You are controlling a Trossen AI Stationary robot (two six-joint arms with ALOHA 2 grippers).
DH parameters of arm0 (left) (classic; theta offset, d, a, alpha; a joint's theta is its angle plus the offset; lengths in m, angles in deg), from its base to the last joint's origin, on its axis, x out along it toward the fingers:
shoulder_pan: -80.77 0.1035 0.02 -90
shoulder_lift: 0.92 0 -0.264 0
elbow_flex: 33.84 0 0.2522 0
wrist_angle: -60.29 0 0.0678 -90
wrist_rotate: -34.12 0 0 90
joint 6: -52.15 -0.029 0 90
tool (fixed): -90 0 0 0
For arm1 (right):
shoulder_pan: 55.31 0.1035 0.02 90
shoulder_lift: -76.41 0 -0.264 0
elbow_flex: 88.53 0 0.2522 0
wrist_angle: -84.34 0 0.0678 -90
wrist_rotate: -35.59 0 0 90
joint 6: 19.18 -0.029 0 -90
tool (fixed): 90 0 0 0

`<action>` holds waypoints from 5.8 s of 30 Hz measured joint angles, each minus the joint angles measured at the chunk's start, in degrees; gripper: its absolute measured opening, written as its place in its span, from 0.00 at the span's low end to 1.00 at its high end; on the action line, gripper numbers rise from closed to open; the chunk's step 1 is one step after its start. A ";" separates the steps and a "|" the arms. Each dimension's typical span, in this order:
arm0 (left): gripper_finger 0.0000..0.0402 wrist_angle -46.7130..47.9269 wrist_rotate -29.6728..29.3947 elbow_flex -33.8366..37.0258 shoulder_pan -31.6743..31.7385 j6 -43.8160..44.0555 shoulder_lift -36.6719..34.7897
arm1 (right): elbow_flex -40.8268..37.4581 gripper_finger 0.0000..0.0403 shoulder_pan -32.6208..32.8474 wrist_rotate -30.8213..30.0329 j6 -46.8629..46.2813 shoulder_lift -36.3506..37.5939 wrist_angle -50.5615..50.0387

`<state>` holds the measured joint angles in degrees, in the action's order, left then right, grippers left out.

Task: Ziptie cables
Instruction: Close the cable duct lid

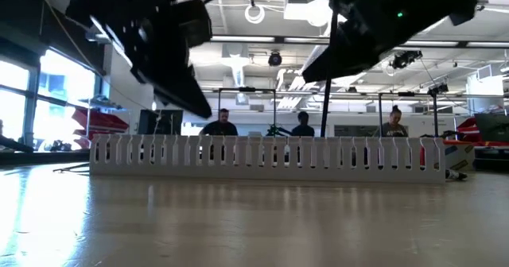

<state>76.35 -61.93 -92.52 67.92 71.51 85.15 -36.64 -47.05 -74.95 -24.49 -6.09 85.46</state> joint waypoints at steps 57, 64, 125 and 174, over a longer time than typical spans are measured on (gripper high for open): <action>0.02 14.36 -39.54 -2.48 -22.50 18.04 -8.92 | 11.04 0.40 -16.21 11.42 2.67 -28.28 -2.56; 0.00 14.57 -41.00 -2.48 -22.69 17.06 -9.19 | 10.74 0.00 -13.65 10.24 4.31 -15.20 -13.63; 0.01 14.31 -41.50 -2.48 -22.83 16.27 -9.23 | 8.48 0.52 -16.78 23.42 6.17 -23.19 3.10; 0.00 10.54 -40.93 18.33 -21.61 27.05 -24.20 | 31.26 0.52 -0.99 16.35 -5.03 -23.12 -27.18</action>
<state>86.88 -102.85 -74.19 46.32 98.56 60.95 -5.39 -48.04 -58.60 -29.52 -29.21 58.28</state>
